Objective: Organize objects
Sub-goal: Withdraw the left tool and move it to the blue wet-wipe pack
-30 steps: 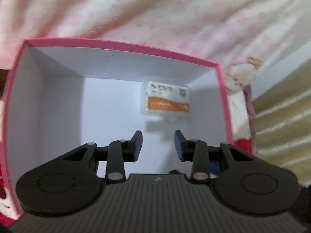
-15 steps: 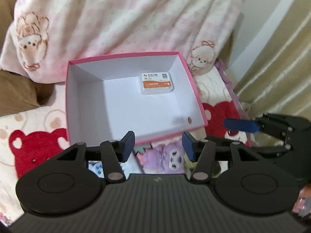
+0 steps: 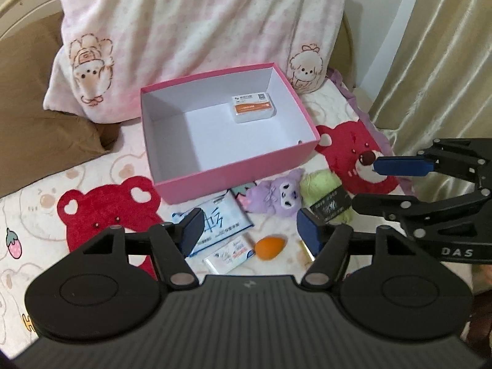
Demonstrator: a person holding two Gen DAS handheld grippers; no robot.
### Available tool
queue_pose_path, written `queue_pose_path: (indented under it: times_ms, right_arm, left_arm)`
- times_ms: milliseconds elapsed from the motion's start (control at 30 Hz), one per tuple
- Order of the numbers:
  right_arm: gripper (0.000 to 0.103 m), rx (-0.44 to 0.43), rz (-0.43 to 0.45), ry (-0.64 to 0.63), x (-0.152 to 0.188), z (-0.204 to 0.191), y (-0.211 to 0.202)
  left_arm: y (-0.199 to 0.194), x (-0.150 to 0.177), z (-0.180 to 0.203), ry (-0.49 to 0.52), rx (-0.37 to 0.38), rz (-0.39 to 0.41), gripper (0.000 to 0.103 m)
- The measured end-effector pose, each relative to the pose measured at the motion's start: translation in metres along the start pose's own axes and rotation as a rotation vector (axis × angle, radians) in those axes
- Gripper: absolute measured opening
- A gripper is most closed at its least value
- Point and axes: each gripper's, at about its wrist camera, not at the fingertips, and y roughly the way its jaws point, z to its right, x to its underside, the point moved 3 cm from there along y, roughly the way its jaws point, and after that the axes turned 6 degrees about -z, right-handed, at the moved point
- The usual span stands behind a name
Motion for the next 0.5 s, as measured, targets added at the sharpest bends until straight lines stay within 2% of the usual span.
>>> queue_pose_path:
  times_ms: [300, 400, 500]
  right_arm:
    - [0.055, -0.062, 0.034, 0.009, 0.037, -0.023, 0.019]
    - [0.065, -0.074, 0.044, 0.026, 0.042, -0.023, 0.034]
    - [0.066, -0.088, 0.044, 0.048, 0.043, -0.02, 0.052]
  left_arm:
    - [0.018, 0.037, -0.022, -0.051, 0.051, 0.017, 0.069]
    - [0.033, 0.045, -0.034, -0.08, 0.055, 0.033, 0.069]
    - [0.048, 0.05, -0.045, -0.111, 0.064, 0.045, 0.069]
